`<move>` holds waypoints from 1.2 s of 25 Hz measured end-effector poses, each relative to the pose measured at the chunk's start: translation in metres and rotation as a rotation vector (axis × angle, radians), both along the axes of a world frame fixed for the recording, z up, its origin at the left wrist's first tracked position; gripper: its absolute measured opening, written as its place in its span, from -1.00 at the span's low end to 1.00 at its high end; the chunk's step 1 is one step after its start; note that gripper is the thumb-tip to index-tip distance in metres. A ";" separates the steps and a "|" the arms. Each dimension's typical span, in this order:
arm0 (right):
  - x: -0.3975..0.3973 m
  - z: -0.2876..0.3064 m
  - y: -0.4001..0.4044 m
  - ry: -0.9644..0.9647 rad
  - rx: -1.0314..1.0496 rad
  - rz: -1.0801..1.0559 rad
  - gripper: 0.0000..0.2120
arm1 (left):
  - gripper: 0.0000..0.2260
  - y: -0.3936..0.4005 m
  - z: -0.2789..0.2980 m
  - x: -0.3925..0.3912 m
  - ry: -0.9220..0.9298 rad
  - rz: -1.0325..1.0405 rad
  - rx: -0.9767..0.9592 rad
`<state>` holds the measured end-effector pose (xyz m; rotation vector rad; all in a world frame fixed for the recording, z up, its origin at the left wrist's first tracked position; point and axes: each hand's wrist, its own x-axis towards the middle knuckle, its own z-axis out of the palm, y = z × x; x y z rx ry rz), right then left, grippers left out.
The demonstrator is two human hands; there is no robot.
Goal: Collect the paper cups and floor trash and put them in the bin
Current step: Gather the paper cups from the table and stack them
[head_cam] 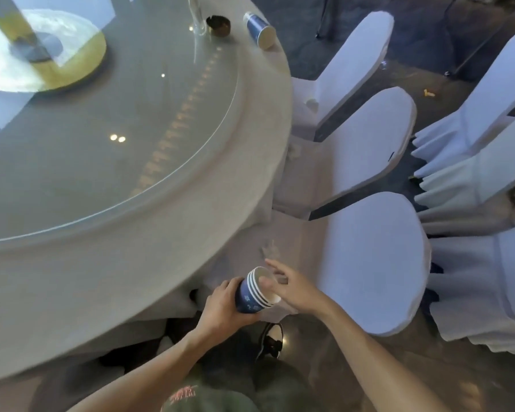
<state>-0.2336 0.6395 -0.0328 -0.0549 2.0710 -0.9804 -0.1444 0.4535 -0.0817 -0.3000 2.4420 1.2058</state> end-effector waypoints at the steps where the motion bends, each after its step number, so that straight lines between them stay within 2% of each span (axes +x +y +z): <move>1: -0.016 -0.012 0.011 -0.017 -0.015 -0.026 -0.38 | -0.21 0.011 -0.010 -0.002 -0.013 0.053 -0.004; 4: -0.063 -0.056 0.035 0.036 0.090 0.051 -0.35 | -0.19 0.029 -0.036 -0.007 -0.086 0.218 0.007; 11: -0.134 -0.222 0.021 0.307 0.490 0.602 -0.15 | -0.23 0.039 -0.132 -0.035 -0.196 0.372 0.061; 16: -0.150 -0.330 0.007 0.289 0.510 0.694 -0.18 | -0.22 0.034 -0.199 -0.079 -0.226 0.398 0.021; 19: -0.145 -0.364 0.012 0.293 0.495 0.625 -0.34 | -0.25 0.033 -0.217 -0.090 -0.233 0.370 -0.004; 22: -0.133 -0.366 0.029 0.191 0.521 0.629 -0.63 | -0.25 0.034 -0.209 -0.090 -0.264 0.356 0.000; 24: -0.129 -0.348 0.036 0.123 0.505 0.541 -0.75 | -0.25 0.036 -0.193 -0.090 -0.266 0.350 0.007; 27: -0.138 -0.292 0.036 0.125 0.446 0.251 -0.86 | -0.27 0.042 -0.162 -0.092 -0.244 0.285 0.019; 29: -0.149 -0.246 0.037 0.171 0.319 0.025 -0.94 | -0.28 0.049 -0.140 -0.098 -0.219 0.227 0.016; 30: -0.155 -0.220 0.038 0.199 0.231 -0.083 -0.90 | -0.27 0.054 -0.128 -0.103 -0.211 0.210 0.010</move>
